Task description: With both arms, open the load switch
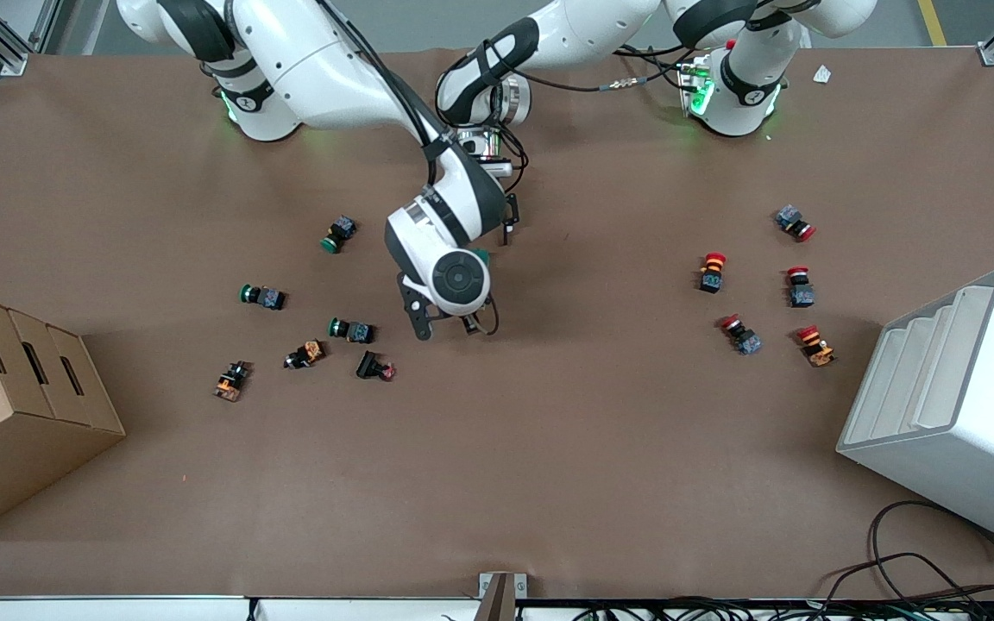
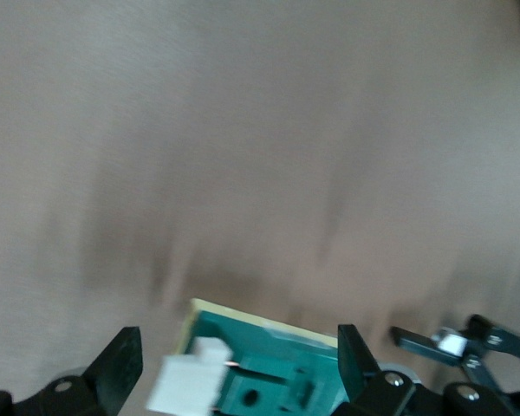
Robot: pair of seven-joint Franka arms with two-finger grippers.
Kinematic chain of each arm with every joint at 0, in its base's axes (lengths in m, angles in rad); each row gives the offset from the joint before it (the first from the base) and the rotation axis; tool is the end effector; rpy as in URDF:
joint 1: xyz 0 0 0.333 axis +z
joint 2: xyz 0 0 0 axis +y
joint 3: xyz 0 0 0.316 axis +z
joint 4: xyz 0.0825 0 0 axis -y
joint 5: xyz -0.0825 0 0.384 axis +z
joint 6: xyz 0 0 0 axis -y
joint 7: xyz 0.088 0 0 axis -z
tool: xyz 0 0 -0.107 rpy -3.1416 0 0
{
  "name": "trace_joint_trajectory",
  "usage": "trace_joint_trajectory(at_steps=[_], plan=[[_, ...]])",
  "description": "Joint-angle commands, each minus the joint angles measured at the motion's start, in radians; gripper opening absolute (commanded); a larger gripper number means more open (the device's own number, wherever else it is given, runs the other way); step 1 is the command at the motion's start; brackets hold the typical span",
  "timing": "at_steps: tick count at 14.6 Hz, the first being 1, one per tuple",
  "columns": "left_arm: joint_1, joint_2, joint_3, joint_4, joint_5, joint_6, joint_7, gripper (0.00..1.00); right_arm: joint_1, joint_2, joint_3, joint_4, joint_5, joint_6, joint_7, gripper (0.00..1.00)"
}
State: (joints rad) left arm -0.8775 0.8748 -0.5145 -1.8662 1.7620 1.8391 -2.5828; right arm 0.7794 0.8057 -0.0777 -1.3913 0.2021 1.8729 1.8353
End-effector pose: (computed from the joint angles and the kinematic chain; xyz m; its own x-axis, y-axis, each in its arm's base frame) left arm 0.1853 -0.5680 0.0812 0.4989 0.0389 0.8658 0.0287 -0.9992 0.0283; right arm 0.5145 0.4673 0.2063 0.3492 -0.9368 -0.0208 -0.8803 -0.3356 0.3352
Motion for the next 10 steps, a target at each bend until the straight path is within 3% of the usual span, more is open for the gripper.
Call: trace_joint_trajectory(at_steps=[1, 4, 10], plan=[[-0.009, 0.001, 0.008, -0.001, 0.023, -0.001, -0.013, 0.99, 0.009, -0.022, -0.008, 0.014, 0.020, -0.093, 0.001, 1.00], [-0.009, 0.009, 0.008, 0.001, 0.025, -0.001, -0.013, 0.99, 0.001, -0.048, 0.032, 0.014, 0.022, -0.133, 0.001, 1.00], [-0.012, 0.021, 0.008, 0.002, 0.036, -0.001, -0.011, 0.99, 0.006, -0.069, 0.048, 0.014, 0.022, -0.250, -0.025, 1.00]])
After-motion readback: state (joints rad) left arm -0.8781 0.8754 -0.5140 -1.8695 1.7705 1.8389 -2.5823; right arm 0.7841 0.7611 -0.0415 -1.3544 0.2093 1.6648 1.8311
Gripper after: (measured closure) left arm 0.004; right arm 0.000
